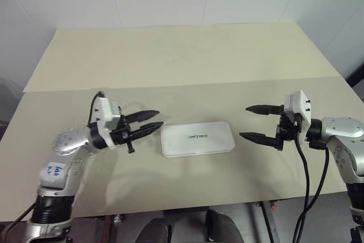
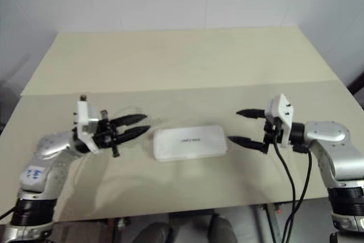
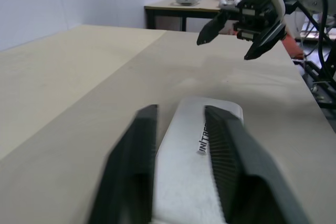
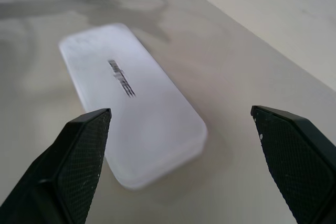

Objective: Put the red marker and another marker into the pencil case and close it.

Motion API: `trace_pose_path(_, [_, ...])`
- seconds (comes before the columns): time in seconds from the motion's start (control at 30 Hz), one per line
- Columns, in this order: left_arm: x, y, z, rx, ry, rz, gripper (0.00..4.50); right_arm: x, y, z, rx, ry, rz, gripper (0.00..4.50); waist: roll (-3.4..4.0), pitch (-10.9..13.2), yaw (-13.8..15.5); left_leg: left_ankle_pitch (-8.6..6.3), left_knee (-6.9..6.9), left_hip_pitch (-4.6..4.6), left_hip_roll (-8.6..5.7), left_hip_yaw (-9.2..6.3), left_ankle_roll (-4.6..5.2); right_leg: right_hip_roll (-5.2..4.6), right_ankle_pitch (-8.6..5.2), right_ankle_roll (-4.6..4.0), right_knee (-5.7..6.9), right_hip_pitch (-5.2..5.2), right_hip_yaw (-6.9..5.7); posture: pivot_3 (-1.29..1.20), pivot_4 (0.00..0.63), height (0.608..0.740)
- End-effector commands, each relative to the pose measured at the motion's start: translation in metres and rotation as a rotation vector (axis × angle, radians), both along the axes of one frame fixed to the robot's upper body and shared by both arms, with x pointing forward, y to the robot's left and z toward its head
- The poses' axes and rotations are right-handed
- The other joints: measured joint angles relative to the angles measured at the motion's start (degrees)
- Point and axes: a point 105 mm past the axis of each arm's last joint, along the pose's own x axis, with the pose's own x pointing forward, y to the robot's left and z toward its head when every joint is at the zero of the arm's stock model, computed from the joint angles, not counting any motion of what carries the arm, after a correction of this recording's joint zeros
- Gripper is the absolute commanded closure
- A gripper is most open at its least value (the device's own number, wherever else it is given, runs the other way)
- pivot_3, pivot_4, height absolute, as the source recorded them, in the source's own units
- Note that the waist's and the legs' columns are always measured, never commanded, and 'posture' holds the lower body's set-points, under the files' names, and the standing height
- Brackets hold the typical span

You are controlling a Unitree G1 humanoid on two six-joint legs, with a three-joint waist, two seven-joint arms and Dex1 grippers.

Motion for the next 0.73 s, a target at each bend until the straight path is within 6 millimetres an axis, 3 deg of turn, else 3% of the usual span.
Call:
trace_pose_path(0.03, [-0.006, 0.001, 0.001, 0.022, -0.006, -0.007, 1.50, 0.003, -0.011, 0.011, 0.009, -0.081, -0.028, 0.00, 0.01, 0.01, -0.28, 0.00, 0.00, 0.01, 0.00, 0.01, 0.00, 0.00, 0.00, 0.00, 0.00, 0.01, 0.01, 0.00, 0.150, 0.740])
trace_pose_path(0.17, [-0.003, 0.007, -0.003, 0.051, -0.007, 0.013, 0.17, 0.000, -0.017, 0.007, -0.020, -0.093, -0.018, 0.00, 0.01, 0.00, -0.65, 0.00, 0.00, 0.02, 0.02, 0.01, 0.00, 0.02, 0.00, 0.00, -0.01, 0.01, 0.01, 0.00, 0.150, 0.740])
trace_pose_path(0.2, [-0.002, 0.006, -0.004, 0.061, -0.007, 0.004, 0.04, 0.000, -0.020, 0.005, -0.035, -0.092, -0.018, 0.00, 0.01, 0.00, -0.69, 0.00, 0.00, 0.02, 0.03, 0.01, 0.00, 0.03, 0.00, 0.00, 0.00, 0.01, 0.01, 0.00, 0.150, 0.740])
trace_pose_path(0.5, [-0.003, 0.011, -0.015, 0.166, -0.022, -0.028, 0.04, -0.010, -0.034, 0.003, -0.100, -0.095, -0.001, 0.00, 0.04, 0.02, -0.69, 0.00, -0.01, 0.02, 0.02, 0.04, 0.00, 0.01, 0.00, -0.01, -0.02, 0.01, 0.02, 0.00, 0.150, 0.740])
trace_pose_path(0.73, [0.000, 0.018, -0.017, 0.180, -0.039, 0.020, 0.04, -0.007, -0.016, 0.010, -0.072, -0.135, 0.020, 0.00, 0.05, 0.03, -0.68, 0.00, -0.03, 0.03, 0.05, 0.04, -0.01, 0.03, 0.00, -0.01, -0.04, 0.01, 0.02, 0.00, 0.150, 0.740])
